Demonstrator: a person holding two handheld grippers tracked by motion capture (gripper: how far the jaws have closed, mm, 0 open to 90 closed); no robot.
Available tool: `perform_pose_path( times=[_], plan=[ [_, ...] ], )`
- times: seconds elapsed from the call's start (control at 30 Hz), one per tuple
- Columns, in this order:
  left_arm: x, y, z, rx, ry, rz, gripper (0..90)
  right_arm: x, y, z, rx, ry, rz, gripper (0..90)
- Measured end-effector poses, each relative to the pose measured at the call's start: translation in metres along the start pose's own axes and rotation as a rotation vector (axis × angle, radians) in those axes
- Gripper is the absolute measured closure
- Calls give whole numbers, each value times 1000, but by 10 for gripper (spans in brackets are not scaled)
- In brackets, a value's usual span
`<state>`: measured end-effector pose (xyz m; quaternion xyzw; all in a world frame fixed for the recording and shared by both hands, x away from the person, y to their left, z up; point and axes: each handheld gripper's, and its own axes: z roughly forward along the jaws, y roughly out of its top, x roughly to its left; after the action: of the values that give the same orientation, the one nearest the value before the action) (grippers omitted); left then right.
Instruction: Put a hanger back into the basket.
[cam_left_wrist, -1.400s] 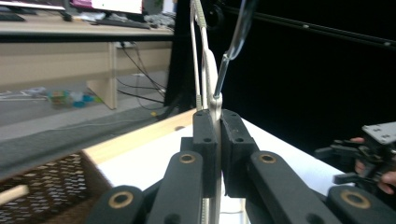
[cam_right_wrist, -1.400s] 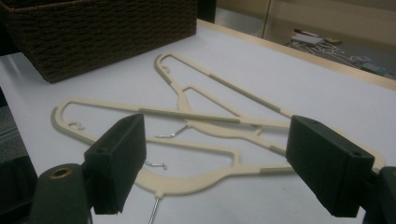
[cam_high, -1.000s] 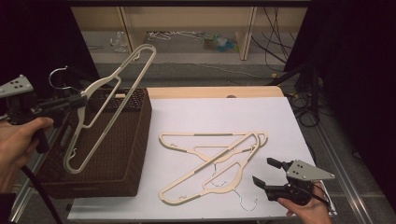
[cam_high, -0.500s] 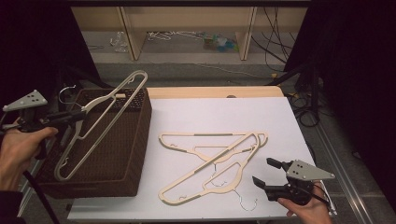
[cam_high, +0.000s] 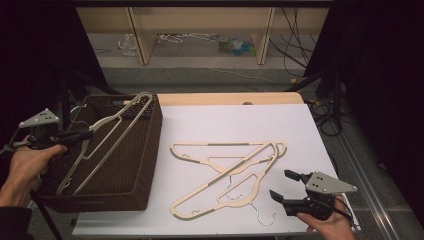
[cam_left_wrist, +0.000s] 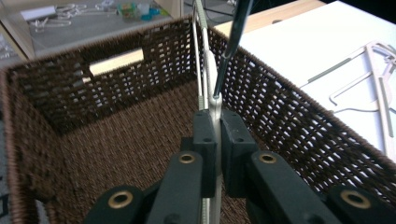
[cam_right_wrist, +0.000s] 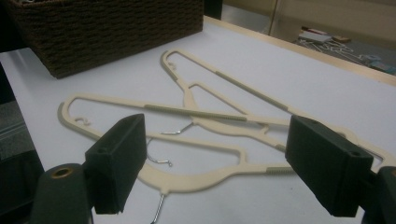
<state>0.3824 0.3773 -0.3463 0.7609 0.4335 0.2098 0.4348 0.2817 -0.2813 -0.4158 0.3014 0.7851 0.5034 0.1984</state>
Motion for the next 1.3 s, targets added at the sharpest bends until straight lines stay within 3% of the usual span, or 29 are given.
perform_pose_path(
  times=[0.17,0.23,0.33,0.47,0.57,0.63,0.67,0.73,0.8,0.93,1.1,1.13,1.3],
  plan=[
    [4,-8,15,9,-2,-49,854,0,0,1,-1,3,-9,219],
    [8,-13,21,39,8,-64,854,0,0,0,-1,3,-11,219],
    [11,-18,26,26,2,-98,853,0,-1,2,-12,-2,-13,219],
    [12,-19,29,29,7,-94,853,0,-1,2,-9,3,-11,219],
    [14,-19,33,62,23,-73,852,1,-1,2,-7,5,-9,219],
    [12,-20,37,50,32,-91,849,1,-1,2,3,7,-14,219],
    [13,-20,38,66,36,-73,849,1,-1,2,5,10,-15,220],
    [13,-22,41,61,42,-83,848,1,-1,2,9,14,-13,219],
    [13,-24,45,50,57,-97,842,1,-1,3,10,13,-14,220],
    [15,-24,43,124,143,-55,818,1,-2,3,22,13,-15,220],
    [22,-28,36,144,223,-80,757,1,-2,5,12,16,-19,221],
    [23,-30,36,125,228,-105,748,1,-2,5,12,17,-21,221],
    [21,-30,30,120,243,-95,722,1,-3,5,17,20,-14,221]
  ],
)
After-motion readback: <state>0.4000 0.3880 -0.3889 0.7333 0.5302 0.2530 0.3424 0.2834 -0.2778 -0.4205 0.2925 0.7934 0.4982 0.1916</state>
